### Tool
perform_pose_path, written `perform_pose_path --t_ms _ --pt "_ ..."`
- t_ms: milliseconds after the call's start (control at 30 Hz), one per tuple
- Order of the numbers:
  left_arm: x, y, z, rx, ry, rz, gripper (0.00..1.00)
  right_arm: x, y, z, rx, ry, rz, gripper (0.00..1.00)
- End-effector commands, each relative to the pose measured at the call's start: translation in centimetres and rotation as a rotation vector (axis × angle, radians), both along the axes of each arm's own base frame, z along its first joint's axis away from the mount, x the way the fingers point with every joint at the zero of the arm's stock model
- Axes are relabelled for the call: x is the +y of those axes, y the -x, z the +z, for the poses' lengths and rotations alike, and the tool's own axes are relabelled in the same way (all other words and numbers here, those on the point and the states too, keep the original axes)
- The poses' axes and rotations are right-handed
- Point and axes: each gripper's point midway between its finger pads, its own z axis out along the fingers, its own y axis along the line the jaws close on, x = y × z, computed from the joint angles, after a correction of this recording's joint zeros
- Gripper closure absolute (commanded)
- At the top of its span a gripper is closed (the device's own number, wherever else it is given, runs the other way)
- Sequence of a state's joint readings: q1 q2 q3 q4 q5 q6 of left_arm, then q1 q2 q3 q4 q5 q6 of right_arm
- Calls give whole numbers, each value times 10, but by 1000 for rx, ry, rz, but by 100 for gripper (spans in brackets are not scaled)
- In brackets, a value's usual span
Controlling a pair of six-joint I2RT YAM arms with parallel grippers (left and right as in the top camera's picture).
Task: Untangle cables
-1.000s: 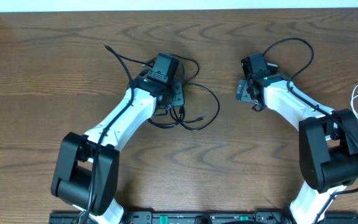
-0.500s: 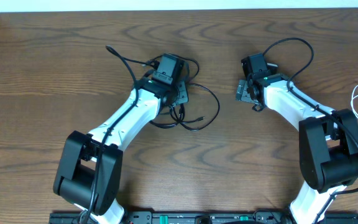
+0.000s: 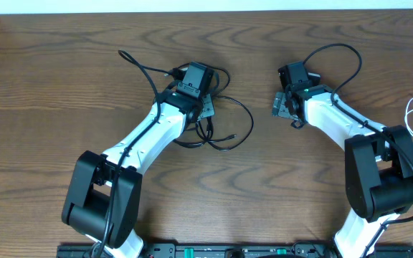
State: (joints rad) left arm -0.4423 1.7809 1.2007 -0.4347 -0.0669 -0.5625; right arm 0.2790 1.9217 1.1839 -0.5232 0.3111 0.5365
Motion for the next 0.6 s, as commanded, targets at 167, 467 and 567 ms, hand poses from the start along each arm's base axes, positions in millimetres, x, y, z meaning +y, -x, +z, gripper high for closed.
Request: perform_pose_path --t_ms 167,467,567 --pt "11 -1 -10 1 -61 19 92 0 -3 1 -5 21 9 1" --pt "9 -4 -22 11 -66 19 83 0 -3 1 -5 21 9 1" --pt "9 -4 -33 27 -73 18 83 0 -3 1 -6 21 9 1"
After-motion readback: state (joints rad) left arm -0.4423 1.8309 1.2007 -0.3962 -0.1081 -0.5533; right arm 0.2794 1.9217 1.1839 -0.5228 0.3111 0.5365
